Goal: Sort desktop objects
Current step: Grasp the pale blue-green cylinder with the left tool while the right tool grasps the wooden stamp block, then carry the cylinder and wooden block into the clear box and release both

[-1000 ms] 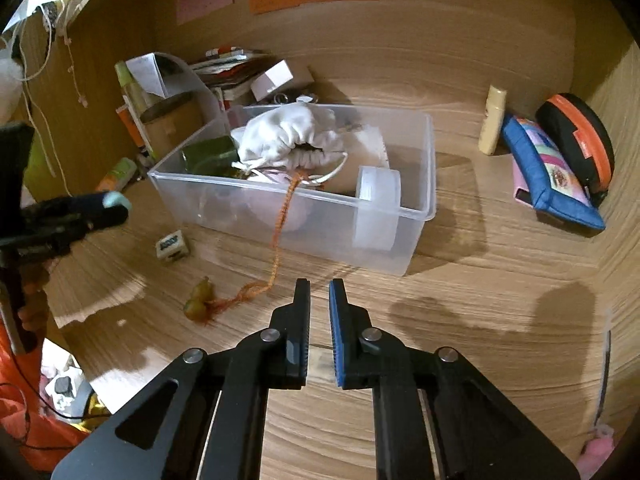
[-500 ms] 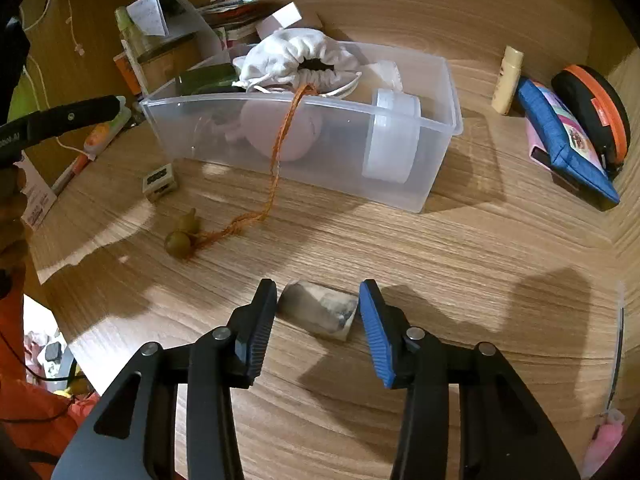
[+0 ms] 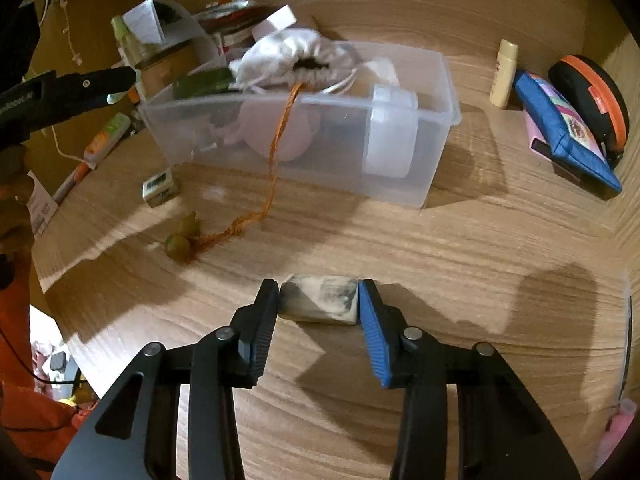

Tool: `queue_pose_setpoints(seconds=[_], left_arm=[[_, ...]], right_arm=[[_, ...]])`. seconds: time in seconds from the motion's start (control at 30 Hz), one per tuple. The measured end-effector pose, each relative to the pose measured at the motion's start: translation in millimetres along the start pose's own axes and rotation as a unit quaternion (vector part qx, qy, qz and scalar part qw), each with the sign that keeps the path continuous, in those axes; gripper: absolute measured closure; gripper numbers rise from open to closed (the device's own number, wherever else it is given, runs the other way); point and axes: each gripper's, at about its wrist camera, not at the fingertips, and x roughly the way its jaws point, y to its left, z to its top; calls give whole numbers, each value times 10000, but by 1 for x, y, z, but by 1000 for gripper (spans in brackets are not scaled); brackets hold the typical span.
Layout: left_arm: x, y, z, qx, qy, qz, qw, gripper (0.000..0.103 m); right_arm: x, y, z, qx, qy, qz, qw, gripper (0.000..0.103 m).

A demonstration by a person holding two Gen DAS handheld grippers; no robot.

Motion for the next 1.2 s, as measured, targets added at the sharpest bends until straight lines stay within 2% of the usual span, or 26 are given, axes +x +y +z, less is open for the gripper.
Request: queue_pose_setpoints(seconds=[0.3,0.4,0.5,0.73,0.93,1.2], left_arm=[[-1,-3,24,-44,-265,-27,9996,30],[4,-2,31,-103,-348,99,9993,30],[18,1,39,-189,-271,240,9992,30],[57,15,55,-494,81,363,9981,30],[72,17,61,-731,219,114,9970,30],[85,6,59,-590,311,-57,9978,30]], right_arm=[[-54,-24,39,175,-980,-270,9947,65],[-62,-27,58,226,-1232,-279,9917,65],[-62,-28,72,220,-1380,-242,9899,65],[-35,-27,105,161,-1299,-81,9914,65],[-10,-34,122,261,-1115,-43,9934,65],[7,-37,124,293,-908,-51,9954,65]])
